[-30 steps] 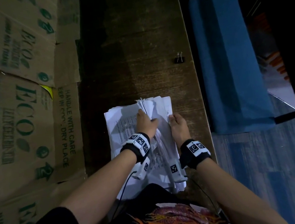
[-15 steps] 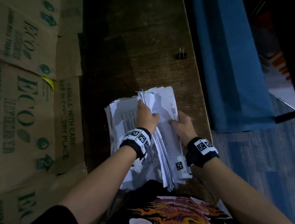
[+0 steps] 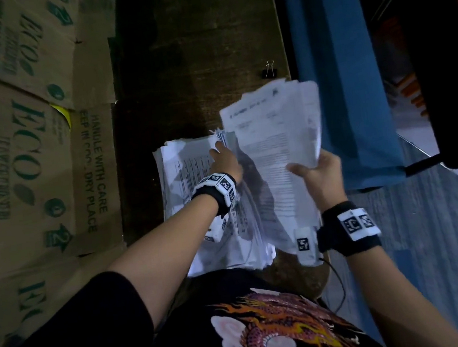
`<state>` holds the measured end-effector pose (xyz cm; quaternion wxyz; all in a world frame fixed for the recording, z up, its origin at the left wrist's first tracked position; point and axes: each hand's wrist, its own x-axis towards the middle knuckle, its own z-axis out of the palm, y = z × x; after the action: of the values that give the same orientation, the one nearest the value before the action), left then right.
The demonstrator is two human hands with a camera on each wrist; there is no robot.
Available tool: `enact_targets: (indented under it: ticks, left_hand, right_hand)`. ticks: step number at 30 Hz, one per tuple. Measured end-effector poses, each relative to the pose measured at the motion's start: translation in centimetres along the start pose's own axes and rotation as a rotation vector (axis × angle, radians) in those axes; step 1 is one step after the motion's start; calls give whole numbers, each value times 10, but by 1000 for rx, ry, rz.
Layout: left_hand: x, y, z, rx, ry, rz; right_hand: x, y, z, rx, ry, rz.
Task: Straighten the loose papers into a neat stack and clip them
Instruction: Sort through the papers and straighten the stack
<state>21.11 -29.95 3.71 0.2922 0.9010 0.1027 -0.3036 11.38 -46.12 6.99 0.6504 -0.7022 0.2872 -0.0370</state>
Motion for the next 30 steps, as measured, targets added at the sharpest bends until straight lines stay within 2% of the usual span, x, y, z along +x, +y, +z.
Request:
enact_targets:
  ticks: [2,4,5,8,10,11,13,15,20,24,27,30]
  left_hand:
    - [-3,-1,-1,-105,-51,0]
    - [-12,-1,-7,-320,-54,45]
    - [-18,0,-12,-457,-68,116]
    - [-46,8,-34,-865,-225,364]
    - [-55,9,-46,-1079,-223,400]
    - [-58,6,-53,-1111,-171,387]
    - [-57,-9,-65,-1062,-81,373]
    - [-56,-37,-73,-1067,-55,337]
    - [-56,-118,-73,-937,110,111]
    - [-45,-162,-64,-772,175,-33]
    - [-35,-179,-57,-778,167,-120]
    - [-29,-185,-49,-780,86,-109]
  right_hand:
    - [-6,-20,-21,14,29,-102]
    - [-14,-45,-38,0,27,-191]
    - [-18,-58,-45,-3,22,-236]
    - [-23,-89,-57,18,-25,-353]
    - [-21,-98,-56,61,-86,-383]
    - [-19,-99,-51,73,-107,-373]
    - [-16,-96,-34,76,-132,-320]
    - [-17,-87,-11,97,-181,-232]
    - [-21,-46,39,72,-296,70]
    - [-19,-20,59,3,-292,172]
    - [-21,-13,64,-18,-257,219]
    - [-19,-6,71,-147,-236,244]
